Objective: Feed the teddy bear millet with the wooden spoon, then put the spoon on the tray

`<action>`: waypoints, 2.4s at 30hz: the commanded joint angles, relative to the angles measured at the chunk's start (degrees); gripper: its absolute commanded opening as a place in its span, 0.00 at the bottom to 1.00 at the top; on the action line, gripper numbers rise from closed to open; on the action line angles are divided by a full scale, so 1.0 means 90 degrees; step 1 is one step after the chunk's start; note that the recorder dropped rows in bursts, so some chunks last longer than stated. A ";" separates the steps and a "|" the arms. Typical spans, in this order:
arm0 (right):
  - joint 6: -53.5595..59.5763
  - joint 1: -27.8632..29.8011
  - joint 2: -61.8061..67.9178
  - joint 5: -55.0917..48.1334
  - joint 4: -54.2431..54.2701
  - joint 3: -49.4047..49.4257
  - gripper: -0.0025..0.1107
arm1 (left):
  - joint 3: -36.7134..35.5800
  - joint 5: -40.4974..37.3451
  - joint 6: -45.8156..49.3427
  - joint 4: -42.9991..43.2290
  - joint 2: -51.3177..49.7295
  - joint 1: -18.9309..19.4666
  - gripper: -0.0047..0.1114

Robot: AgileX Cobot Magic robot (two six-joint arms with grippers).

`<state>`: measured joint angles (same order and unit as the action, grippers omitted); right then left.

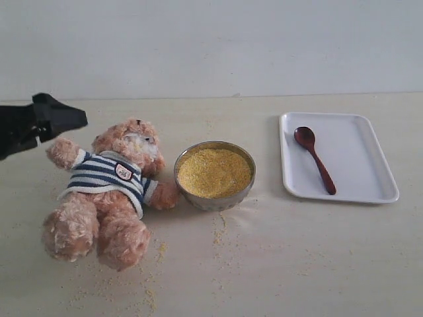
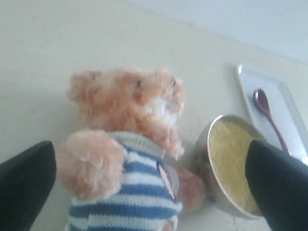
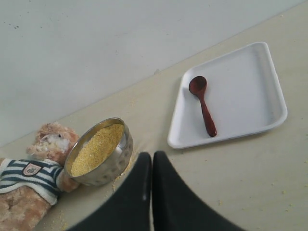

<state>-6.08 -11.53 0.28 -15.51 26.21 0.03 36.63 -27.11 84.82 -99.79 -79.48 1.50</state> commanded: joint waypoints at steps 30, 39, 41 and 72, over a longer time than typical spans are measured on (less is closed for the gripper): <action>0.0023 0.0018 -0.0023 0.0026 -0.0007 -0.0003 0.02 | 0.0029 0.1870 -0.0866 -0.0018 0.6168 0.0022 0.08; 0.0023 0.0018 -0.0023 0.0026 -0.0007 -0.0003 0.02 | 0.0029 0.1881 -0.0848 -0.0018 0.7052 0.0022 0.08; 0.0023 0.0018 -0.0023 0.0026 -0.0007 -0.0003 0.02 | 0.0029 0.1881 -0.0848 -0.0018 0.7153 0.0022 0.08; 0.0039 0.0018 -0.0023 0.0026 -0.0007 -0.0003 0.02 | 0.0015 0.0697 -0.5112 0.3990 0.7227 0.0022 0.08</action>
<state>-6.08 -11.53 0.28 -15.51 26.21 0.03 36.63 -20.17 56.80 -78.31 -14.64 1.72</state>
